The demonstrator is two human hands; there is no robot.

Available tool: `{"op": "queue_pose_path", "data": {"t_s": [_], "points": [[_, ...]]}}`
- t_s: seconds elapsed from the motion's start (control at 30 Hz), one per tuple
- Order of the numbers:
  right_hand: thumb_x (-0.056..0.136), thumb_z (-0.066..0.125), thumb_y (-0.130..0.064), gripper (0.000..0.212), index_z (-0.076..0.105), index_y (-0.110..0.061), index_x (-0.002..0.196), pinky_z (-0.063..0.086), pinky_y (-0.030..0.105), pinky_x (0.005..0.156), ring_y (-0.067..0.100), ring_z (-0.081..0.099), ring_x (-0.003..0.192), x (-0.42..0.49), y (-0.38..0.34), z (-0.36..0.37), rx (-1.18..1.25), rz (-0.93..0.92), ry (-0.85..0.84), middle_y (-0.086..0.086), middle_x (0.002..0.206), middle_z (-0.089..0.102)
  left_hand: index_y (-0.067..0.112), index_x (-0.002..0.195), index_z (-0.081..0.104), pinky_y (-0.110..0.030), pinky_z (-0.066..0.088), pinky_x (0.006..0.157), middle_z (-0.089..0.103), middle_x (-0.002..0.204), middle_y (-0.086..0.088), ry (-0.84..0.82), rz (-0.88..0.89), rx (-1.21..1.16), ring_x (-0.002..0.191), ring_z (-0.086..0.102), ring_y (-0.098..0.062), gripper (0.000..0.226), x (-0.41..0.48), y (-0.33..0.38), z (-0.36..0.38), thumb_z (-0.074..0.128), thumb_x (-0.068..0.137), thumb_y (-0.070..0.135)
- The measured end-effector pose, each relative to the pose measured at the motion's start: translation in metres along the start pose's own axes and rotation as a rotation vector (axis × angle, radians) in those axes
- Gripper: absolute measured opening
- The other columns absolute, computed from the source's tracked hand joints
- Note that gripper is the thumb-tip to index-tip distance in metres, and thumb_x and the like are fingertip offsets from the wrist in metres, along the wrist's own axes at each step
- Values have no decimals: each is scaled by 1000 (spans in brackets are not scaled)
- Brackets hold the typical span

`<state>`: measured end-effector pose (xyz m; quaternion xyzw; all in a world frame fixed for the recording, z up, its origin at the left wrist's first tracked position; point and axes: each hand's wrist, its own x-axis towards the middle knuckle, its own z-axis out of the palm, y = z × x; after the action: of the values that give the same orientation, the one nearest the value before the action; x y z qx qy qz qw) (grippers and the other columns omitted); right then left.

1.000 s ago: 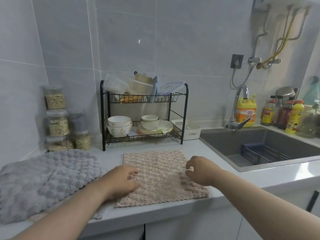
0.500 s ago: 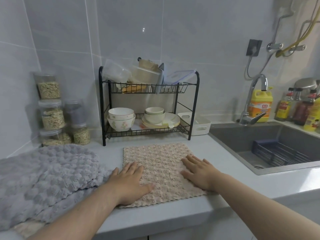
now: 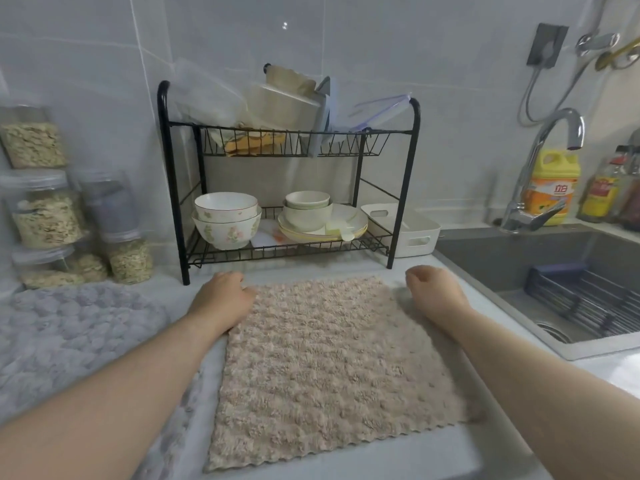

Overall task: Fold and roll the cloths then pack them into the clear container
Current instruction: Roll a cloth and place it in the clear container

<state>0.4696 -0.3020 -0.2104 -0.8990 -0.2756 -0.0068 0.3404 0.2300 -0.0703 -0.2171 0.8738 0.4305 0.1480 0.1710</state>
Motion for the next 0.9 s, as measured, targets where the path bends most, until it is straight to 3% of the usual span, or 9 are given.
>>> {"op": "queue_pose_path", "data": {"t_s": [0.1, 0.2, 0.37, 0.47, 0.57, 0.63, 0.73, 0.83, 0.9], "points": [[97, 30, -50, 42, 55, -39, 128, 44, 39, 95, 27, 54, 118, 21, -13, 19, -383, -154, -134, 0, 132, 53, 24, 120, 59, -36, 42, 87, 47, 130, -2, 42, 36, 97, 112, 52, -26, 34, 5, 0, 7, 36, 97, 35], [93, 32, -59, 42, 56, -45, 125, 43, 40, 96, 27, 54, 117, 36, -18, 31, -460, -231, -192, 0, 131, 49, 30, 118, 60, -35, 40, 86, 49, 127, 5, 77, 23, 41, 110, 52, -22, 32, 8, 0, 10, 45, 89, 30], [91, 46, -47, 33, 57, -34, 120, 44, 37, 89, 25, 56, 113, 44, -11, 33, -375, -275, -148, -3, 125, 56, 29, 104, 60, -32, 42, 74, 60, 110, 6, 146, 51, -27, 91, 55, -18, 24, 11, -6, 12, 52, 83, 19], [90, 52, -35, 21, 57, -25, 108, 47, 35, 81, 26, 59, 100, 39, -10, 32, -311, -276, -108, -1, 114, 63, 33, 89, 59, -31, 41, 69, 61, 99, 6, 196, 69, -82, 86, 56, -18, 10, 12, -9, 13, 58, 86, 23], [86, 51, -18, 11, 54, -19, 95, 46, 31, 67, 27, 59, 83, 30, -12, 31, -228, -245, -64, 5, 97, 66, 33, 75, 59, -30, 41, 69, 62, 85, 12, 187, 77, -153, 84, 58, -18, 17, 10, -7, 8, 65, 86, 22], [82, 48, -7, 19, 55, -16, 97, 43, 29, 64, 27, 58, 81, 22, -18, 26, -95, -184, -39, 6, 95, 64, 32, 69, 59, -28, 40, 65, 61, 77, 14, 188, 90, -241, 79, 59, -17, 24, 5, -4, 3, 69, 84, 18], [83, 44, -1, 39, 60, -17, 114, 48, 33, 68, 27, 59, 88, 9, -31, 8, -16, -174, -16, 4, 101, 62, 28, 66, 62, -28, 43, 62, 64, 71, 8, 235, 103, -368, 70, 58, -14, 25, -3, 2, -11, 74, 79, 10], [81, 43, 3, 39, 68, -18, 102, 54, 33, 69, 25, 60, 81, -2, -40, -16, -49, -233, 31, 2, 94, 63, 23, 68, 63, -30, 51, 61, 67, 68, 0, 236, 104, -439, 64, 64, -19, 22, -14, 10, -29, 72, 78, 5], [80, 45, 5, 34, 69, -17, 89, 50, 29, 64, 24, 57, 75, -9, -40, -30, 48, -215, 51, 1, 83, 62, 21, 69, 63, -31, 52, 60, 67, 70, -3, 225, 115, -452, 64, 65, -23, 23, -26, 13, -38, 68, 77, 0]]}}
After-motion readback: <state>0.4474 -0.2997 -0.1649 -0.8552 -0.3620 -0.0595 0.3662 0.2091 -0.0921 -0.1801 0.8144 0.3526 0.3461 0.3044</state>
